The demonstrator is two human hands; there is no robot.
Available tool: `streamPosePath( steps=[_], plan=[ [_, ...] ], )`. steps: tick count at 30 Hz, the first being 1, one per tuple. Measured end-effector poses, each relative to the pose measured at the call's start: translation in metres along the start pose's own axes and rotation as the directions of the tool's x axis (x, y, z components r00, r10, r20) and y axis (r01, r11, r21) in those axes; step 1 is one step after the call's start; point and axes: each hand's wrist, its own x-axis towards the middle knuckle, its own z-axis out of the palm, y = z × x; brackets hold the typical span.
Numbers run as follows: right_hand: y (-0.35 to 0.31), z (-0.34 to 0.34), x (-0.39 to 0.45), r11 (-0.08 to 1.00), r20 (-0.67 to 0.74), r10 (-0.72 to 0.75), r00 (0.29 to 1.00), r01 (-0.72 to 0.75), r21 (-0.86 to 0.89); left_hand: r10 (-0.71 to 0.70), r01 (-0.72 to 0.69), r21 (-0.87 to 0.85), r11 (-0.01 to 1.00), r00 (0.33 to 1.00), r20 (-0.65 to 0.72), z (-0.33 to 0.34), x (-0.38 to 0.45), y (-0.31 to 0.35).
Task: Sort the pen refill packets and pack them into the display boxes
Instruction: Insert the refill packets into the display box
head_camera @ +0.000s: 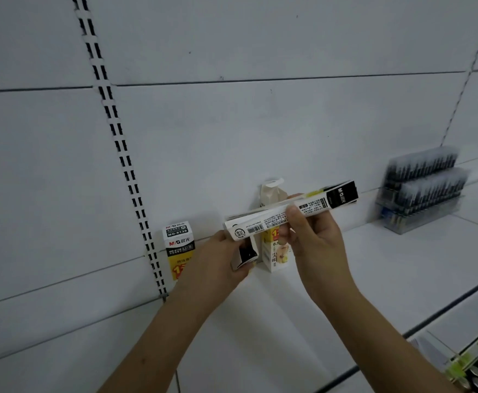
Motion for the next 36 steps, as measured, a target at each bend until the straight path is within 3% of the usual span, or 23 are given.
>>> streamPosePath(
  steps=[5,7,12,16,18,21,23,26,33,36],
  plan=[
    [0.013,-0.005,0.005,0.919,0.014,0.205,0.979,-0.197,0.342,0.005,-0.004,-0.037,0.999,1.0,0.021,-0.004,-0.001,-0.007],
    [0.015,-0.007,0.008,0.891,0.027,0.234,0.972,-0.225,0.395,0.017,-0.017,-0.016,1.0,1.0,0.012,-0.003,-0.001,-0.009],
    [0.022,-0.009,0.015,0.966,0.055,0.177,0.983,-0.184,0.183,0.164,-0.166,-0.017,0.986,0.983,-0.078,0.01,-0.003,-0.015],
    [0.024,-0.026,0.022,0.986,-0.008,0.116,0.993,-0.115,0.117,0.2,-0.208,-0.061,0.976,0.973,-0.116,0.017,-0.003,-0.021],
    [0.02,-0.03,0.021,0.995,-0.02,0.034,0.999,-0.036,-0.098,0.199,-0.213,-0.084,0.974,0.969,-0.149,0.02,-0.004,-0.022],
    [0.009,-0.024,0.014,0.882,0.069,-0.126,0.99,0.143,-0.449,0.187,-0.217,-0.138,0.966,0.961,-0.204,0.025,-0.004,-0.018],
    [0.002,-0.015,0.008,0.805,0.14,-0.19,0.972,0.236,-0.544,0.154,-0.191,-0.161,0.968,0.964,-0.217,0.028,-0.003,-0.015],
    [-0.003,0.0,0.006,0.842,0.164,-0.197,0.967,0.252,-0.477,0.13,-0.167,-0.123,0.978,0.957,-0.26,0.034,-0.005,-0.012],
    [0.011,-0.009,0.009,0.96,-0.012,-0.082,0.997,0.075,-0.268,0.116,-0.176,-0.17,0.97,0.942,-0.314,0.04,-0.006,-0.009],
    [0.013,-0.018,0.007,0.972,-0.014,-0.069,0.997,0.064,-0.228,0.093,-0.168,-0.214,0.962,0.942,-0.323,0.039,-0.005,-0.011]
  ],
)
